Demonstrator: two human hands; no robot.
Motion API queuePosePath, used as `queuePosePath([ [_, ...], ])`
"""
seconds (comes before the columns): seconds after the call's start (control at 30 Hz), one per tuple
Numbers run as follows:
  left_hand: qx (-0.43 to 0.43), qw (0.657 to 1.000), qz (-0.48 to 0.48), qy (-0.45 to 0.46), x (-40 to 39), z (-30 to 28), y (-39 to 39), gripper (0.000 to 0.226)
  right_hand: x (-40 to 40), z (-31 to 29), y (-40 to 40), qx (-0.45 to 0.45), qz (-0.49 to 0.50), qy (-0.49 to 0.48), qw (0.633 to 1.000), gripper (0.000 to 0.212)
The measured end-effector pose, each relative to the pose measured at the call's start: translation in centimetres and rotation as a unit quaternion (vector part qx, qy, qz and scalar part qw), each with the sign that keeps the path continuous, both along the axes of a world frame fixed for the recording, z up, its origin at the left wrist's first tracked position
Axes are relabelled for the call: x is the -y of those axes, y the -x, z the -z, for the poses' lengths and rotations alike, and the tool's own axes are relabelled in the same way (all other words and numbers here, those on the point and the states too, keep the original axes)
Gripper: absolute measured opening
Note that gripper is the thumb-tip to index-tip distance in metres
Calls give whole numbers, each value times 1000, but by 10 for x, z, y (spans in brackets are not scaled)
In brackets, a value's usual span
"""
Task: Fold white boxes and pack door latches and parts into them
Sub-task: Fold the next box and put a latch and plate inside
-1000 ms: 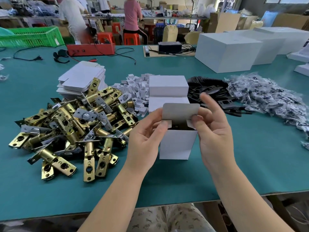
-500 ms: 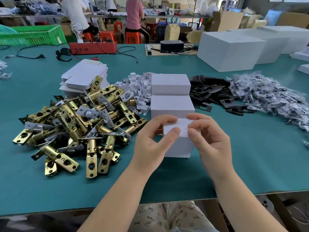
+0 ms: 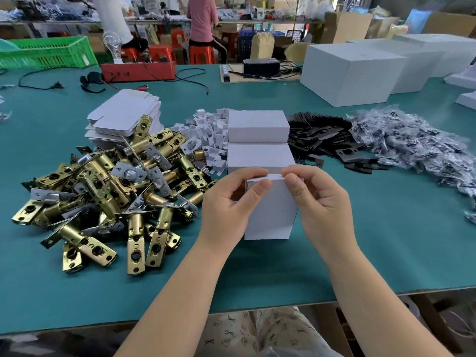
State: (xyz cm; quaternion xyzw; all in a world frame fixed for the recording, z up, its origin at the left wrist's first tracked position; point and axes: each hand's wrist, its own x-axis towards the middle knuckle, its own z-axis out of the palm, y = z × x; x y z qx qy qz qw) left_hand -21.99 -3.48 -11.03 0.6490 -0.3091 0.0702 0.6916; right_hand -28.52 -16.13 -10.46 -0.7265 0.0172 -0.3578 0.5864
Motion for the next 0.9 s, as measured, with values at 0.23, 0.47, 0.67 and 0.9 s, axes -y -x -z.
queuePosePath([
  [0.23, 9, 1000, -9, -10, -3, -3, -2, 17, 5, -10, -5, -5, -3, 33, 999, 7],
  [0.47, 85, 996, 1, -34, -7, -5, -4, 16, 10, -3, -2, 19, -27, 89, 995, 20],
  [0.67, 98, 994, 9, -37, -12, -2, -6, 15, 10, 3, 1, 26, 17, 160, 987, 15],
  [0.9, 74, 996, 28, -49, -13, 4, -4, 18, 8, 10, 4, 19, 16, 172, 985, 20],
])
